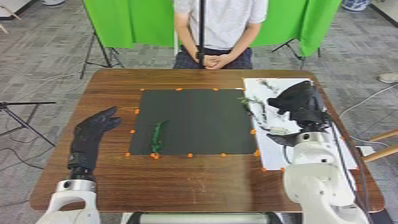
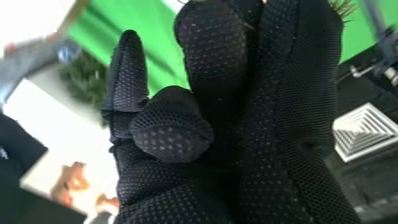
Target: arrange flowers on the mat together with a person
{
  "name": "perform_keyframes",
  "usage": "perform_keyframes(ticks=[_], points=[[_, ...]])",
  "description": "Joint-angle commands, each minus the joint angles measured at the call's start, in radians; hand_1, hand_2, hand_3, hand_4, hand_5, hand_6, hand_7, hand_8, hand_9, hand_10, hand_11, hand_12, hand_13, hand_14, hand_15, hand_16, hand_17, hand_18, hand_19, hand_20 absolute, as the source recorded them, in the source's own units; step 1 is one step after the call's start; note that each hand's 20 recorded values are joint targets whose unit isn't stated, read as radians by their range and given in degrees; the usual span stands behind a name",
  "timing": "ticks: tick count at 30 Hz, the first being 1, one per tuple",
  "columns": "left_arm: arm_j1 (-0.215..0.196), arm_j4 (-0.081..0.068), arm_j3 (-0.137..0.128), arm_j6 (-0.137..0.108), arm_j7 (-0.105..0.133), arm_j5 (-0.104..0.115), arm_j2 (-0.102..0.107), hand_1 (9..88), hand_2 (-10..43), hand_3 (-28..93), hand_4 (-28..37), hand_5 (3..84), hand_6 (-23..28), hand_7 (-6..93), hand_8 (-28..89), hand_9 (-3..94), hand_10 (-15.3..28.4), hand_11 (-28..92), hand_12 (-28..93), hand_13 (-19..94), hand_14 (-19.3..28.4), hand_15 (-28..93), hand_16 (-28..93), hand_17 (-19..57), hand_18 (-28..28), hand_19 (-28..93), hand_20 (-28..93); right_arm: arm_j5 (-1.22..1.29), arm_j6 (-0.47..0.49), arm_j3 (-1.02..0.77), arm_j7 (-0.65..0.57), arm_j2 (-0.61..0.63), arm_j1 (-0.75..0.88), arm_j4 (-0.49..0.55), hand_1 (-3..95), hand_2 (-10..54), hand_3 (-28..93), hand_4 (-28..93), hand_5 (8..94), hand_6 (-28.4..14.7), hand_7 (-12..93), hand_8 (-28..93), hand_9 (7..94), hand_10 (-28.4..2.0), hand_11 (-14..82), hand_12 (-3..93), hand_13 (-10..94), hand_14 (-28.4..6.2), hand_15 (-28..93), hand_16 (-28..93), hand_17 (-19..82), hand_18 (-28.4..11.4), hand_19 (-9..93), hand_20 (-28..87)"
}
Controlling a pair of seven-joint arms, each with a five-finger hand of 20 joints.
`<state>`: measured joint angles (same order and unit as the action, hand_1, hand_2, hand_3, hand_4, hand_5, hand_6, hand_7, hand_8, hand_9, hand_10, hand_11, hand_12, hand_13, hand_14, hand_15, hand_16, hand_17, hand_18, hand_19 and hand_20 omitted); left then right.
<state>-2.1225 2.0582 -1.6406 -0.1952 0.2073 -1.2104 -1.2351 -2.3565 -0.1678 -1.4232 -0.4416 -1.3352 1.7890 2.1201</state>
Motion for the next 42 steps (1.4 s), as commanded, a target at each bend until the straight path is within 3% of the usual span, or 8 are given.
perform_keyframes(ticks=[1,18,42], points=[[-0.010,-0.003,-0.001,0.015,-0.026,-0.008,0.006,27.0,3.6,65,-20.4,49.8,3.6,14.2,-7,51.0,15.1,22,14,39,17.9,22,-1,9.0,11.5,9,17,0.007,0.053,0.112,0.003,-0.151,-0.026,-0.070,89.7,-9.5,-28,37,88.0,1.1,21,11,93.7,-8.7,25.7,32.7,83,-5.5,71,31,36,-18.7,61,43],[-0.022,0.010,-0.007,0.027,-0.050,-0.019,0.011,27.1,3.5,65,-20.2,49.6,3.7,14.0,-6,50.7,15.1,22,14,39,18.0,21,-1,8.8,11.5,9,17,0.083,0.075,0.261,-0.078,-0.173,-0.033,-0.168,90.2,-9.5,-28,35,89.1,1.2,21,12,93.7,-8.5,28.9,30.1,87,-4.0,70,29,37,-19.5,65,43],[-0.028,0.022,-0.014,0.052,-0.083,-0.030,0.017,27.0,3.5,65,-20.2,49.1,3.7,13.5,-6,50.8,15.2,22,14,39,18.3,22,-1,7.5,12.7,11,17,0.167,0.012,0.365,-0.146,-0.200,-0.116,-0.299,89.3,-9.5,-28,34,90.6,1.0,19,14,93.7,-8.7,32.9,22.8,94,-0.9,58,26,41,-19.3,68,40]])
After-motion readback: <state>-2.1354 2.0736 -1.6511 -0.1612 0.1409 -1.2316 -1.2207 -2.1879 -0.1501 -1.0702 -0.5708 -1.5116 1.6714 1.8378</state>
